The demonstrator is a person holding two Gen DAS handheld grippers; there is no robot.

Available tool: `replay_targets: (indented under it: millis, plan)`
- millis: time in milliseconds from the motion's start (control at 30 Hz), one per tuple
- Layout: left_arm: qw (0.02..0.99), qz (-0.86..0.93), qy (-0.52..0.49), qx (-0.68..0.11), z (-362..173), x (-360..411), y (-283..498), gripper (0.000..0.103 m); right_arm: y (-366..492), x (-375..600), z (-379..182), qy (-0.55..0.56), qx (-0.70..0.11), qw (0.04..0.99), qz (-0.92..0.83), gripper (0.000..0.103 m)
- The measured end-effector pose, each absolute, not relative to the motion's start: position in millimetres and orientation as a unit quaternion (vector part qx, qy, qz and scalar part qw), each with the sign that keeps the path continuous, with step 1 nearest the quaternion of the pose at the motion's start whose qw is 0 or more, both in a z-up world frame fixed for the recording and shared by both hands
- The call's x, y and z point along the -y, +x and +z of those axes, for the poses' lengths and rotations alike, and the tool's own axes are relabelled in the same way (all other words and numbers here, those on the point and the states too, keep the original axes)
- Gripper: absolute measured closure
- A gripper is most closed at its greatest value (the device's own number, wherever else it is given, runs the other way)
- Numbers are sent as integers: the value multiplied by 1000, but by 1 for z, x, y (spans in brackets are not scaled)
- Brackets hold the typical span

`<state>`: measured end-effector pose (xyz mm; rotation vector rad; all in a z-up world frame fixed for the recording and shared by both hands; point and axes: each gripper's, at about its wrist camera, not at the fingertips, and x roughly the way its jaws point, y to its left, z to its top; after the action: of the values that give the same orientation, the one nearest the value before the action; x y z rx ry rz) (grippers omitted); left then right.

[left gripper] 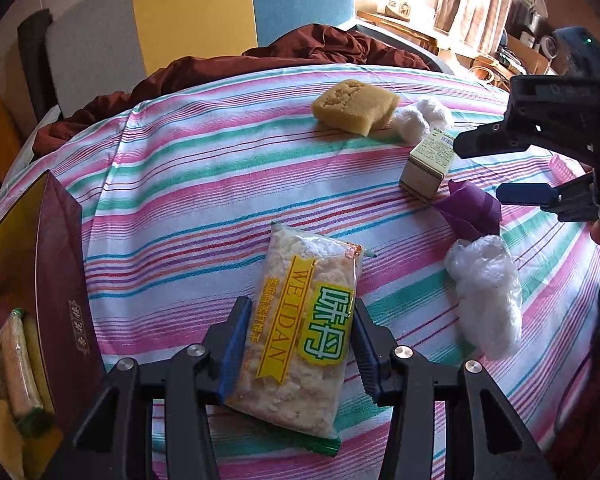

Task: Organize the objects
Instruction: 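Lift the WEIDAN packet with the left gripper while the right grasps the purple packet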

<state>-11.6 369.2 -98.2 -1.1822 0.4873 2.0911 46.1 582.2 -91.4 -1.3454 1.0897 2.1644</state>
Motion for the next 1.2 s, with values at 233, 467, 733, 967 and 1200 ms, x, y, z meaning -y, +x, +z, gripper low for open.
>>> replay_targets:
  millis: [233,467,733,967,1200]
  plan:
    - [347,808,-439,-186,-98,-365,-13,54,35,-565,-97,-519,-324,179,771,28]
    - [356,808,-435,-176,-96,-360,-14,54,29,-556,-102,-546,-287,170,768,25]
    - [358,812,-430,-168,-95,-356,-12,53,26,-551,-103,-562,-226,186,774,39]
    - [356,811,-430,-176,-95,-358,-11,54,27,-551,-104,-568,-199,195,775,47]
    - [348,805,-443,-186,-88,-358,-6,56,30,-556,-103,-564,-194,196,778,47]
